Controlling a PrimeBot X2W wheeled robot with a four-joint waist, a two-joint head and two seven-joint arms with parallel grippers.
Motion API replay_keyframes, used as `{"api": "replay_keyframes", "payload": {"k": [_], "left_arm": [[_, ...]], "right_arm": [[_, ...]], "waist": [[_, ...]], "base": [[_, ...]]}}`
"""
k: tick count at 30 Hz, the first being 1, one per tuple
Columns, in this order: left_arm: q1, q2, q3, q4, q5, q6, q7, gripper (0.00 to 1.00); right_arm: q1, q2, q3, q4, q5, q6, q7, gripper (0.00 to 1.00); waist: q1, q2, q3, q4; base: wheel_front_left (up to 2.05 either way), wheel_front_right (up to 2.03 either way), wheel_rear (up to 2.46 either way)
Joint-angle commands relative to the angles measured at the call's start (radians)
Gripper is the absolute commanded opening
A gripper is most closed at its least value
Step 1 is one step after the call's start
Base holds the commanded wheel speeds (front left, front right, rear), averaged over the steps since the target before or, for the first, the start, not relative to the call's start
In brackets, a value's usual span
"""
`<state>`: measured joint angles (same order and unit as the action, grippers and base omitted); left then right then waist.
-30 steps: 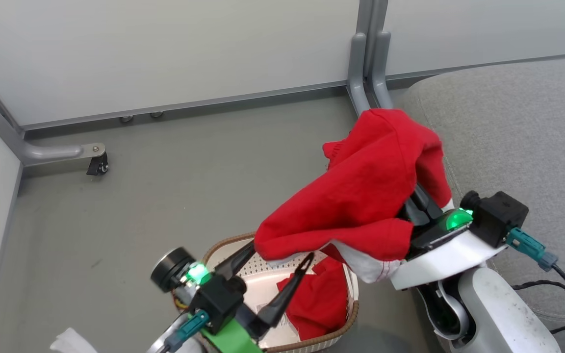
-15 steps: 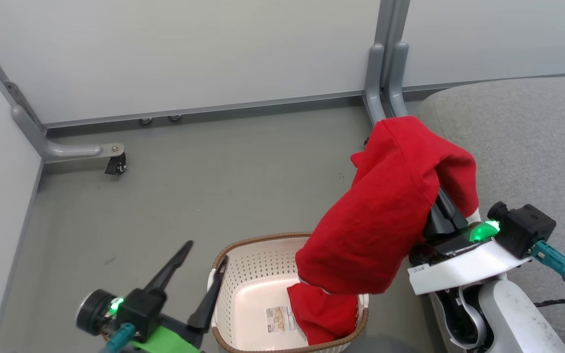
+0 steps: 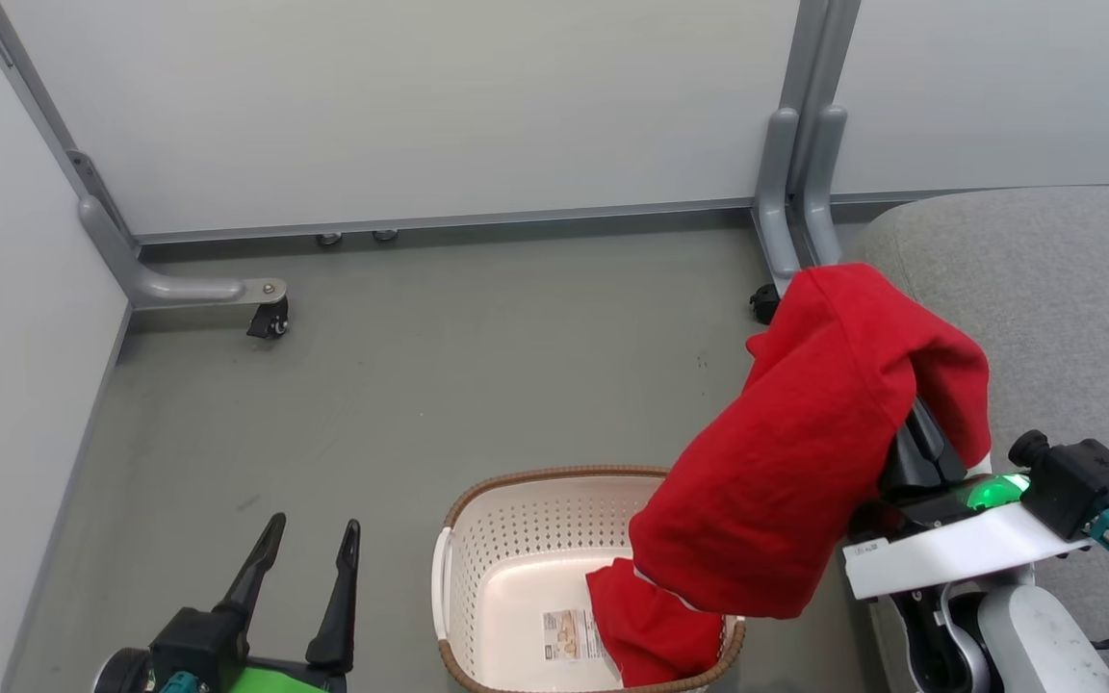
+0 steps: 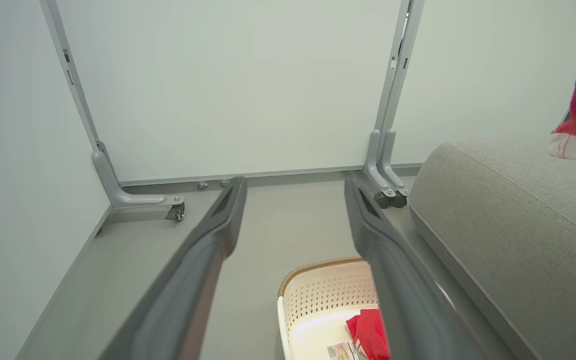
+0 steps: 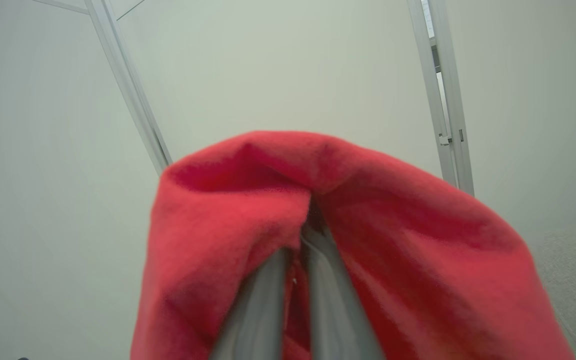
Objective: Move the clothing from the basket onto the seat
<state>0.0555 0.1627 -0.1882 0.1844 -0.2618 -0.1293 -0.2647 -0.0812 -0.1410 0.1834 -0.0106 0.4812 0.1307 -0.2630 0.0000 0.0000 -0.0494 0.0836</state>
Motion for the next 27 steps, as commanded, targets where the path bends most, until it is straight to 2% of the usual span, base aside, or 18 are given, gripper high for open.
{"api": "replay_keyframes", "payload": {"k": [1, 9, 27], "left_arm": [[0.021, -0.008, 0.011, 0.01, 0.001, -0.002, 0.001, 1.0], [0.046, -0.042, 0.054, 0.063, 0.02, -0.002, 0.001, 1.0], [0.041, -0.052, 0.06, 0.066, 0.032, -0.002, 0.001, 1.0]], "right_arm": [[0.018, -0.001, -0.006, -0.001, 0.003, 0.0, -0.003, 0.0], [0.049, 0.013, -0.026, 0.015, 0.005, 0.0, -0.003, 0.0], [0.034, 0.018, -0.029, 0.017, 0.009, 0.0, -0.003, 0.0]], "waist": [[0.0, 0.0, -0.003, 0.003], [0.0, 0.0, -0.007, 0.0], [0.0, 0.0, 0.002, -0.027]], "base": [[0.0, 0.0, 0.0], [0.0, 0.0, 0.0], [0.0, 0.0, 0.0]]}}
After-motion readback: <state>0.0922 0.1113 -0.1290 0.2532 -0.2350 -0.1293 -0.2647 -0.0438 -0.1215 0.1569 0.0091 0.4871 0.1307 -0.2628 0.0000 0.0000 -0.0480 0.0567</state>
